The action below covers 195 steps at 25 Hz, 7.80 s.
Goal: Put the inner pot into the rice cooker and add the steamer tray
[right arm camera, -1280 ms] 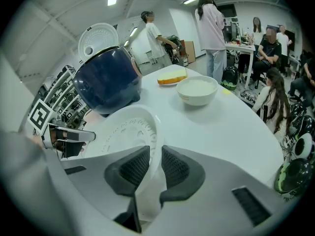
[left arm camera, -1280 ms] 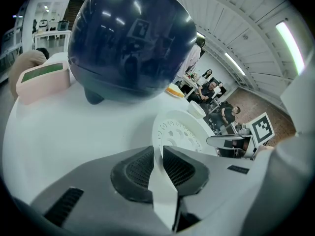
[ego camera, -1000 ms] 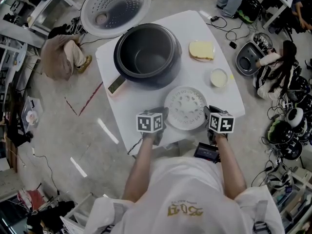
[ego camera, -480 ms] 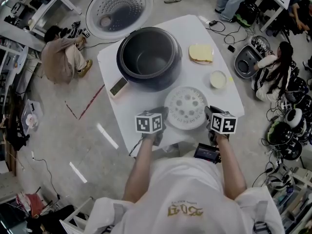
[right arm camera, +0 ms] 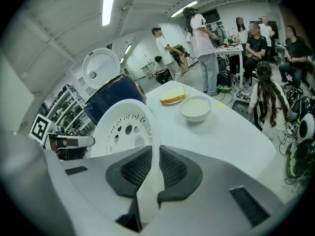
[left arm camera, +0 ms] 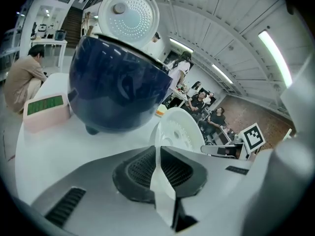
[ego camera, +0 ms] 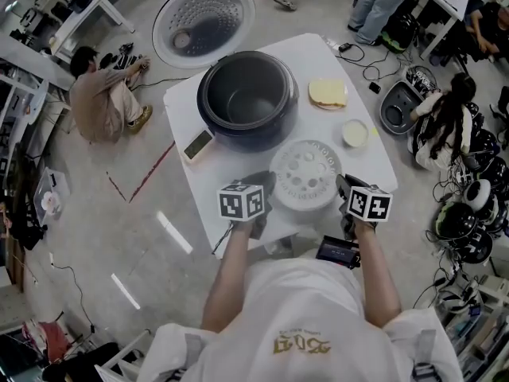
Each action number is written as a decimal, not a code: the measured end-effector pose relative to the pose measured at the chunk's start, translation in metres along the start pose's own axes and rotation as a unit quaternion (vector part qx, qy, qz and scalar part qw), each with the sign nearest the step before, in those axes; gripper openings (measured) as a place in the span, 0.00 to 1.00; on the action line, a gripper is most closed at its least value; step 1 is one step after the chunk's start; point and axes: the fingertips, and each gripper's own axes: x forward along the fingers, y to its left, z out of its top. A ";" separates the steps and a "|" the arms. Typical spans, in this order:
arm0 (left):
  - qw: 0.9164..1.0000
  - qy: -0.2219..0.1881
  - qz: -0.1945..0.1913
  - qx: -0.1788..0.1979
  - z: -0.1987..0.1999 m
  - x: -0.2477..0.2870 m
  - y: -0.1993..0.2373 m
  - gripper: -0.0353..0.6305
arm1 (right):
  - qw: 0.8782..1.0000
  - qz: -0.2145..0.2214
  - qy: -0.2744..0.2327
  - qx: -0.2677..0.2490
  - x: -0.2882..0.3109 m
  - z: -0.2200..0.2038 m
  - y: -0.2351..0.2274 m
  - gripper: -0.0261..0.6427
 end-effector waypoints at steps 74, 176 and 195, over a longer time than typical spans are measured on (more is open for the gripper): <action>0.969 -0.245 0.033 0.022 0.199 -0.153 0.002 0.12 | 0.959 0.227 -0.144 -0.090 -0.036 0.223 0.181 0.11; 0.939 -0.187 0.259 0.131 0.219 -0.100 0.084 0.21 | 0.930 0.135 -0.166 -0.300 0.085 0.250 0.200 0.23; 0.963 -0.241 0.081 0.093 0.151 -0.130 -0.010 0.08 | 0.945 0.164 -0.191 -0.206 -0.026 0.152 0.213 0.06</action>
